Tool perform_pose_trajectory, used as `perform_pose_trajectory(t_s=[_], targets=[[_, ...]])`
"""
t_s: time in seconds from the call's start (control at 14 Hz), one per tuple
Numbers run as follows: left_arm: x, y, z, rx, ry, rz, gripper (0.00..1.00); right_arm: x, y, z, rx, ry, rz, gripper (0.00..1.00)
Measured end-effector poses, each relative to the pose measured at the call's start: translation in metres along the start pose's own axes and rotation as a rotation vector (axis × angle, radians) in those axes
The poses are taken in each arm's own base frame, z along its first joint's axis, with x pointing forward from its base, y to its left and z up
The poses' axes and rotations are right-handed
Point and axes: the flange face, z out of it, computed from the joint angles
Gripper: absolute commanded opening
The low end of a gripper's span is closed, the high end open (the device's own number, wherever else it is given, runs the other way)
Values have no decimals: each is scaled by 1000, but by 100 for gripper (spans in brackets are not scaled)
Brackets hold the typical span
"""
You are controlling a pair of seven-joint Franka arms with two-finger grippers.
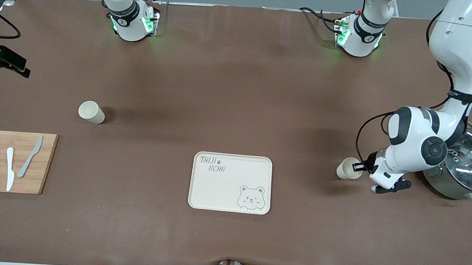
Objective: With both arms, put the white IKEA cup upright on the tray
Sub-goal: 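Carry the cup with the left gripper onto the bear tray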
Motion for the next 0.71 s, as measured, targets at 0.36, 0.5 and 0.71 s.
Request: perform_pose_trajectory(t_s=[0.36, 0.5, 0.71], targets=[[4, 41, -27, -41, 50, 53, 0, 18, 5, 37, 6, -71, 6, 100], [4, 66, -41, -57, 77, 78, 0, 28, 14, 59, 11, -106, 20, 100], [-3, 112, -46, -76, 95, 63, 0, 39, 21, 87, 17, -159, 31, 100]])
